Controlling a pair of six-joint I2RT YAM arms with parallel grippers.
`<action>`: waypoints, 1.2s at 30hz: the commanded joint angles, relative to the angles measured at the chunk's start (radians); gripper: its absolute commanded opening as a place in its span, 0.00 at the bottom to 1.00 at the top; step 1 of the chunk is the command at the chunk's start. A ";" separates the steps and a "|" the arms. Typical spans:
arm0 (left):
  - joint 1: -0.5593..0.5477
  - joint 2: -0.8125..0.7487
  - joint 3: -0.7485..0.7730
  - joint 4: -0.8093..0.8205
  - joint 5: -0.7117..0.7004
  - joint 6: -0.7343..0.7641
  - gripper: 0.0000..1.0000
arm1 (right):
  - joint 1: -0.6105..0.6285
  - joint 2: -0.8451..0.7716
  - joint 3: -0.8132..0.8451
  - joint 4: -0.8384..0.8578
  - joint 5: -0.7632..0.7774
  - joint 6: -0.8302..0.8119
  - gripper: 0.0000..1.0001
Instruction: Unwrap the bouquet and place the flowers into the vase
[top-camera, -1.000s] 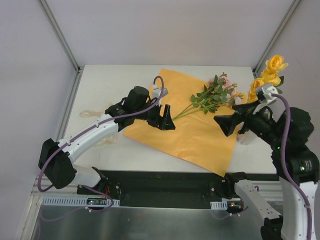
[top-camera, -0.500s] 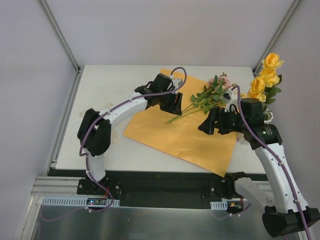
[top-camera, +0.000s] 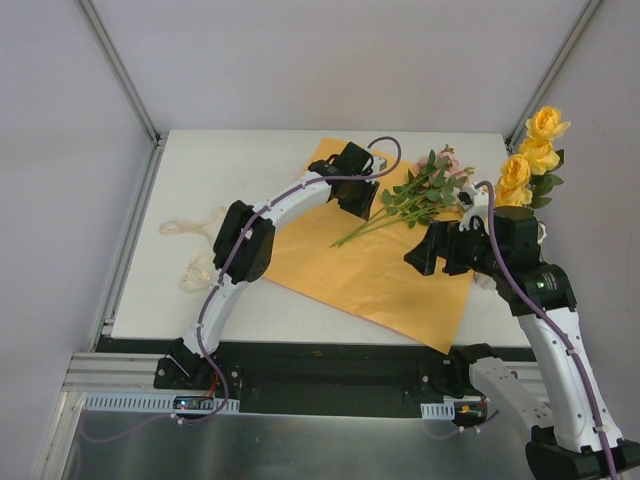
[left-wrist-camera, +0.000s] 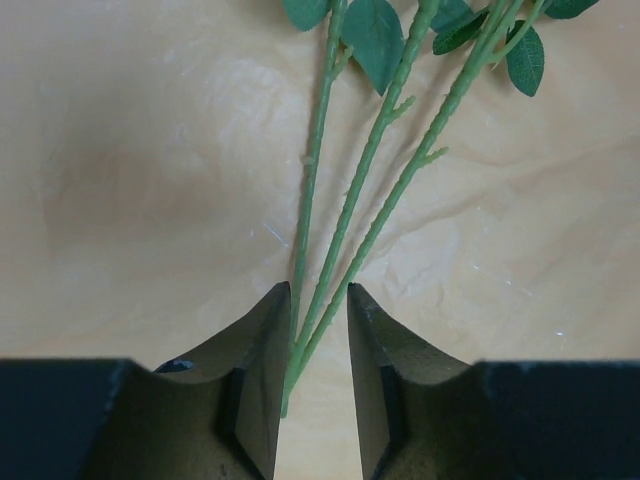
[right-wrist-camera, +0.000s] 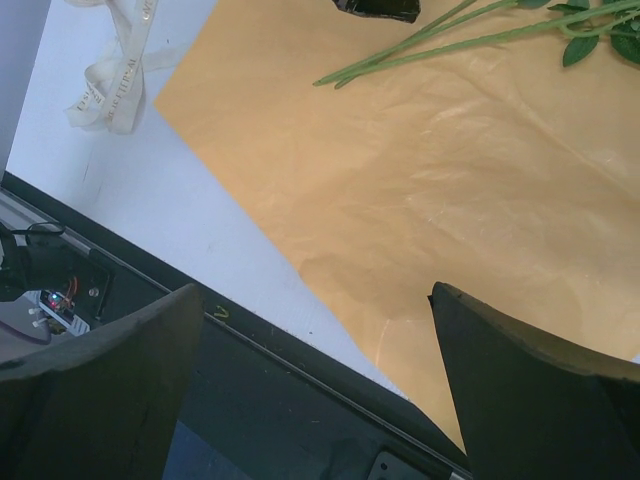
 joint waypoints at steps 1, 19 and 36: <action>-0.005 0.025 0.068 -0.034 0.008 0.037 0.28 | 0.005 -0.011 0.004 -0.023 0.026 -0.005 1.00; -0.050 0.120 0.112 -0.032 0.038 0.015 0.24 | 0.006 -0.010 0.000 -0.017 0.015 0.022 1.00; -0.062 -0.008 0.057 -0.032 0.078 -0.028 0.00 | 0.005 -0.034 0.012 -0.049 0.052 0.096 1.00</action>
